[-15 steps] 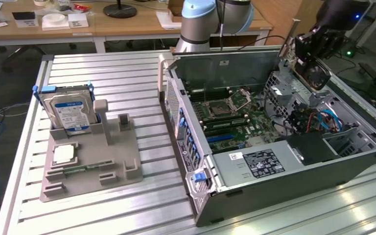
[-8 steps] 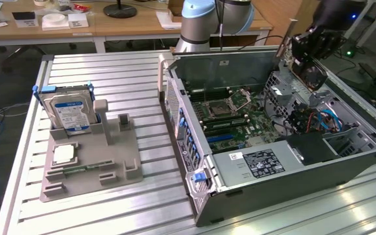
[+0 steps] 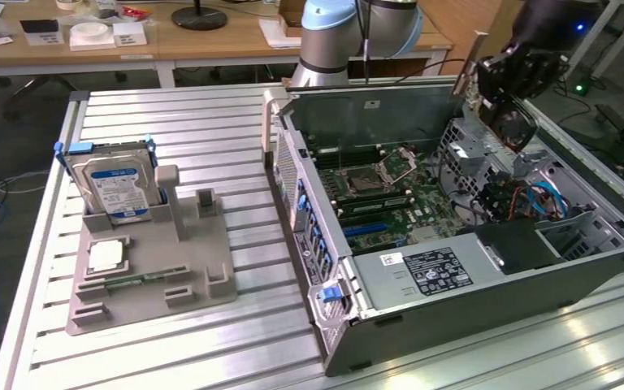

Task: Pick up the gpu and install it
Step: 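Pick up the gpu and move the gpu toward the slot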

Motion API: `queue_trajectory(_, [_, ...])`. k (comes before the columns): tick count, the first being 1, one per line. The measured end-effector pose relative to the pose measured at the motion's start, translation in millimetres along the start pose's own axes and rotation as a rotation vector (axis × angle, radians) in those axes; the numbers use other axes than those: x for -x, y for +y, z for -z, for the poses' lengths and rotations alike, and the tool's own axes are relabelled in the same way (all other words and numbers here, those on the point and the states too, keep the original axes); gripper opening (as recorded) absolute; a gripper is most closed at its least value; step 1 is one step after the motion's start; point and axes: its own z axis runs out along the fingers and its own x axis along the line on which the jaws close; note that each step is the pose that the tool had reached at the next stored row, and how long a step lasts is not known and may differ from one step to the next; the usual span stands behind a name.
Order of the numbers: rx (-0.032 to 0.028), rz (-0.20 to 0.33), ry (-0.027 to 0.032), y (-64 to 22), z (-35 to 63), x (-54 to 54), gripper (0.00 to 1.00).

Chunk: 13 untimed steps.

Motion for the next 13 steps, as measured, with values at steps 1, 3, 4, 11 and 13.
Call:
queue_trajectory(1, [0.0000, 0.000, 0.0000, 0.0, 0.0, -1.6, 0.28])
queue_trajectory(3, [0.0000, 0.000, 0.0000, -0.1, 0.0, -4.5, 0.28])
queue_trajectory(4, [0.0000, 0.000, 0.0000, -0.1, 0.0, -5.8, 0.28])
queue_trajectory(11, [0.0000, 0.000, 0.0000, -0.4, 0.1, -20.2, 0.28])
queue_trajectory(13, [-0.0001, 0.000, 0.0000, -0.5, 0.2, -23.4, 0.28])
